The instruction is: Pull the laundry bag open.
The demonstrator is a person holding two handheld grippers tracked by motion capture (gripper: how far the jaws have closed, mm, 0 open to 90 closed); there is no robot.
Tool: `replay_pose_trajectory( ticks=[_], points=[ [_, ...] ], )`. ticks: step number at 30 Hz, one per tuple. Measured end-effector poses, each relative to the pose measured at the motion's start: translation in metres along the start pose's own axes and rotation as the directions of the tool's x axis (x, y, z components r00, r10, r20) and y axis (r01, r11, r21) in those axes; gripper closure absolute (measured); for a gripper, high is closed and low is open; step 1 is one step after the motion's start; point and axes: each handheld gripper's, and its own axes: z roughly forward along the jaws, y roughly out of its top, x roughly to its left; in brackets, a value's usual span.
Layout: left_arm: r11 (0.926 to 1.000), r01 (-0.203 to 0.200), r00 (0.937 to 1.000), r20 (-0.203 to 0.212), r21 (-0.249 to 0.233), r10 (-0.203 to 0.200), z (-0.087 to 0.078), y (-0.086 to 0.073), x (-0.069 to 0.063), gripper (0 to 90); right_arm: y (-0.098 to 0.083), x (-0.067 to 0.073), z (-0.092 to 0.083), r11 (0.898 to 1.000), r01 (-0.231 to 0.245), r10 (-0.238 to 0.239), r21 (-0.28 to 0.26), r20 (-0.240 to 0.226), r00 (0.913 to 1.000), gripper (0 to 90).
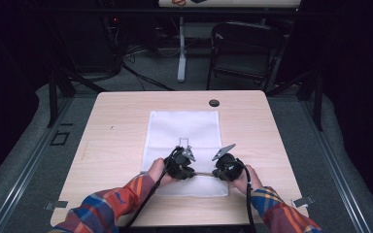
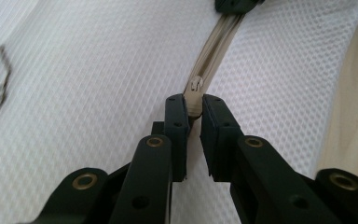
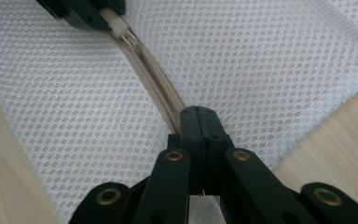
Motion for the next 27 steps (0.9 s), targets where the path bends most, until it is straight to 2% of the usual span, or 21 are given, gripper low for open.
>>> replay_pose_trajectory(
  ticks=[3, 5, 9, 10, 11, 12, 13, 14, 17, 21, 23, 27],
  points=[
    [1.0, 0.003, 1.0, 0.004, -0.004, -0.003, -0.001, -0.003, -0.001, 81.3, -0.001, -0.001, 0.0, 1.0, -0.001, 0.001, 0.007, -0.016, 0.9999, 90.0],
    [1.0, -0.007, 1.0, 0.0, 0.001, 0.007, -0.001, -0.003, -0.002, 81.4, 0.0, 0.001, 0.001, 1.0, -0.001, 0.001, -0.004, -0.007, 1.0, 90.0],
    [1.0, 0.0, 1.0, 0.003, 0.002, 0.0, -0.002, -0.005, -0.001, 81.3, 0.0, -0.001, 0.0, 1.0, 0.01, -0.01, 0.008, -0.011, 0.9999, 90.0],
    [0.9999, -0.007, 0.9998, -0.019, 0.014, 0.008, -0.003, -0.005, -0.001, 85.9, 0.0, -0.001, 0.001, 1.0, 0.012, -0.012, 0.007, -0.01, 0.9999, 90.0],
    [1.0, 0.006, 0.9995, -0.03, 0.006, -0.006, -0.006, -0.008, 0.002, 90.0, 0.0, 0.0, 0.001, 1.0, 0.005, -0.005, 0.001, 0.001, 1.0, 90.0],
    [0.9996, 0.028, 0.9992, -0.029, -0.001, -0.028, -0.009, -0.011, 0.007, 90.0, 0.0, -0.002, -0.001, 0.999, 0.029, -0.029, 0.024, 0.03, 0.9991, 90.0],
    [0.9992, 0.04, 0.9987, -0.031, -0.004, -0.04, -0.012, -0.015, 0.01, 90.0, -0.002, -0.004, -0.002, 1.0, 0.021, -0.022, 0.023, 0.044, 0.9988, 90.0],
    [0.999, 0.044, 0.9986, -0.029, -0.007, -0.045, -0.014, -0.018, 0.012, 90.0, -0.004, -0.007, -0.002, 1.0, -0.007, 0.006, 0.008, 0.024, 0.9997, 90.0],
    [0.9976, 0.064, 0.9974, -0.033, -0.026, -0.064, -0.019, -0.024, 0.015, 90.0, -0.005, -0.011, -0.003, 1.0, -0.028, 0.028, 0.007, -0.001, 0.9996, 90.0],
    [0.9977, 0.05, 0.9984, -0.024, -0.047, -0.051, -0.012, -0.017, 0.011, 71.7, -0.002, -0.009, -0.002, 1.0, -0.006, 0.006, 0.02, 0.015, 0.9999, 90.0],
    [0.9983, 0.04, 0.9992, -0.002, -0.044, -0.04, -0.004, -0.011, 0.009, 68.5, -0.003, -0.01, -0.002, 1.0, -0.014, 0.014, 0.014, 0.011, 0.9998, 90.0],
    [0.9983, 0.006, 1.0, 0.0, -0.058, -0.006, 0.006, -0.001, 0.005, 65.0, -0.003, -0.009, -0.002, 1.0, -0.014, 0.014, 0.016, 0.011, 0.9998, 90.0]
  ],
)
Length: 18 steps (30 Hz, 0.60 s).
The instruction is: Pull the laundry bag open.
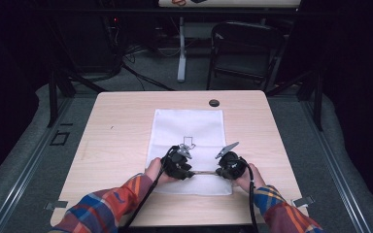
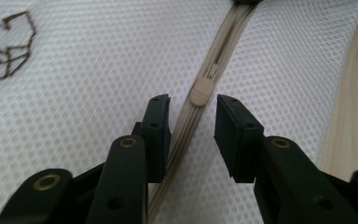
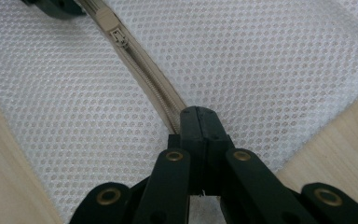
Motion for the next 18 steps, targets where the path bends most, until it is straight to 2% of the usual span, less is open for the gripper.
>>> replay_pose_trajectory(
  ticks=[5, 8, 9, 12, 15, 18],
  points=[
    [0.9997, -0.026, 0.9996, 0.015, -0.001, 0.026, 0.005, 0.004, -0.002, 65.2, -0.001, 0.0, 0.0, 1.0, -0.01, 0.01, -0.01, -0.003, 0.9999, 90.0],
    [0.9984, -0.054, 0.9985, 0.01, -0.016, 0.054, 0.005, 0.006, -0.005, 67.9, -0.001, 0.0, 0.001, 1.0, -0.013, 0.013, -0.01, -0.005, 0.9999, 90.0],
    [0.9981, -0.058, 0.9979, 0.028, -0.02, 0.058, 0.006, 0.006, -0.006, 70.5, -0.001, -0.001, 0.0, 1.0, -0.012, 0.012, -0.006, -0.003, 0.9999, 90.0],
    [0.9963, -0.085, 0.9964, 0.001, 0.008, 0.085, 0.011, 0.008, -0.01, 74.2, 0.0, -0.001, 0.0, 1.0, -0.01, 0.01, -0.005, -0.007, 0.9999, 90.0],
    [0.9978, -0.067, 0.9978, 0.004, 0.005, 0.067, 0.013, 0.01, -0.007, 80.4, 0.0, -0.001, 0.0, 1.0, -0.01, 0.01, 0.0, -0.004, 0.9999, 90.0],
    [0.9966, -0.08, 0.9967, -0.009, 0.018, 0.08, 0.013, 0.011, -0.01, 82.1, 0.0, -0.001, 0.0, 1.0, -0.011, 0.011, -0.002, -0.006, 0.9999, 90.0]
  ],
)
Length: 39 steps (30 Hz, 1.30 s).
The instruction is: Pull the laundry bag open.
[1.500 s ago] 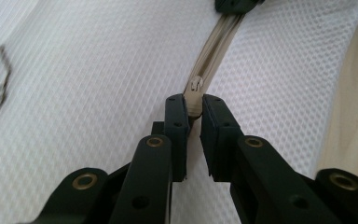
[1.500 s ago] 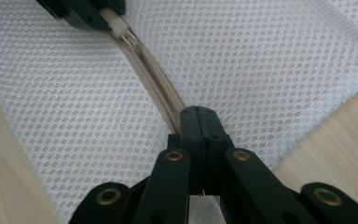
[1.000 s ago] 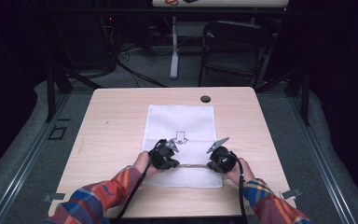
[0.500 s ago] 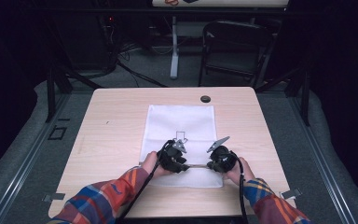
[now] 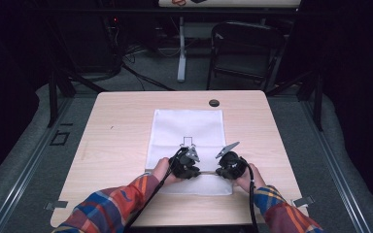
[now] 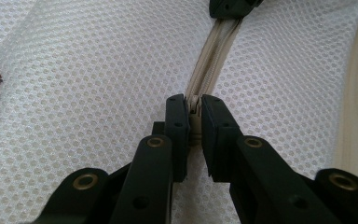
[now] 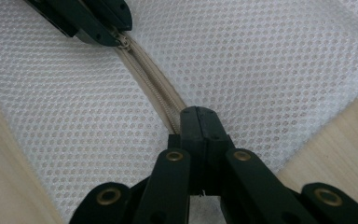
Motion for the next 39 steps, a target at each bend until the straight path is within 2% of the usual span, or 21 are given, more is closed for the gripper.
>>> replay_pose_trajectory(
  ticks=[6, 13, 20, 27, 39],
  points=[
    [0.9991, -0.007, 1.0, -0.002, 0.042, 0.007, -0.004, 0.001, -0.004, 82.6, 0.0, -0.001, 0.0, 1.0, 0.004, -0.004, -0.001, -0.005, 1.0, 90.0],
    [0.9982, 0.023, 0.9997, 0.002, 0.055, -0.023, -0.013, -0.009, 0.002, 82.5, -0.001, -0.001, 0.0, 1.0, 0.004, -0.004, -0.001, -0.006, 1.0, 90.0],
    [0.9982, 0.031, 0.9995, 0.003, 0.051, -0.031, -0.018, -0.014, 0.004, 82.4, 0.0, -0.001, 0.0, 1.0, 0.004, -0.004, -0.004, -0.006, 1.0, 90.0],
    [0.9975, 0.055, 0.9984, 0.008, 0.045, -0.055, -0.025, -0.021, 0.007, 82.4, -0.001, -0.001, 0.0, 1.0, 0.004, -0.004, -0.005, -0.007, 1.0, 90.0],
    [0.9972, 0.057, 0.9982, 0.017, 0.048, -0.058, -0.03, -0.024, 0.007, 82.4, -0.001, -0.001, 0.0, 1.0, 0.005, -0.005, -0.002, -0.006, 1.0, 90.0]
  ],
)
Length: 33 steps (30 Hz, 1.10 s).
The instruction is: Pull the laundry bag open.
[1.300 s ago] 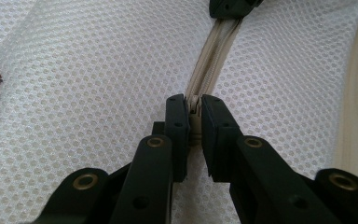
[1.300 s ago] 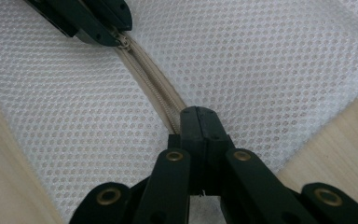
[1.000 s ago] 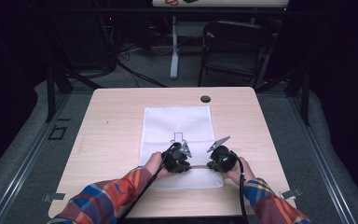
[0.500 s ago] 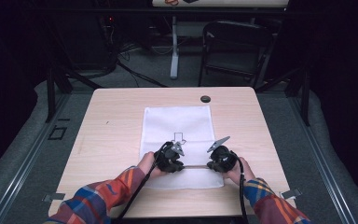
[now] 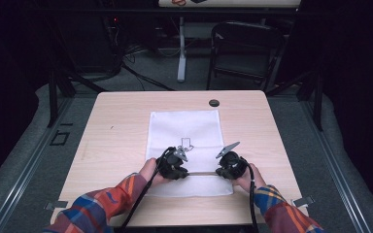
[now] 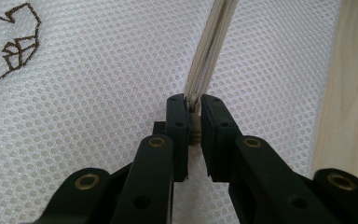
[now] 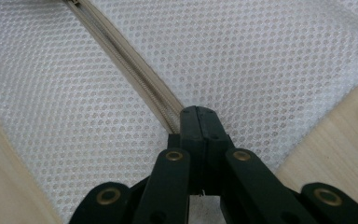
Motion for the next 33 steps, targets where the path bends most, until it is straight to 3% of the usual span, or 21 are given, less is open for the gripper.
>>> replay_pose_trajectory(
  ticks=[24, 25, 31, 33],
  points=[
    [0.9998, 0.017, 0.9997, 0.018, 0.014, -0.017, -0.002, -0.009, 0.002, 82.5, -0.002, 0.001, 0.001, 1.0, -0.013, 0.013, -0.027, -0.022, 0.9997, 90.0],
    [0.9997, 0.016, 0.9997, 0.02, 0.017, -0.016, -0.003, -0.009, 0.002, 82.5, -0.001, 0.0, 0.0, 1.0, 0.004, -0.004, -0.012, -0.016, 0.9999, 90.0],
    [0.9995, 0.013, 0.9999, 0.01, 0.027, -0.013, -0.006, -0.012, 0.003, 82.3, -0.002, 0.0, 0.0, 1.0, 0.002, -0.002, -0.008, -0.023, 0.9997, 90.0],
    [0.9988, 0.036, 0.9993, 0.008, 0.033, -0.036, -0.008, -0.015, 0.008, 82.3, -0.001, 0.001, 0.0, 1.0, 0.005, -0.005, -0.005, -0.022, 0.9997, 90.0]
  ],
)
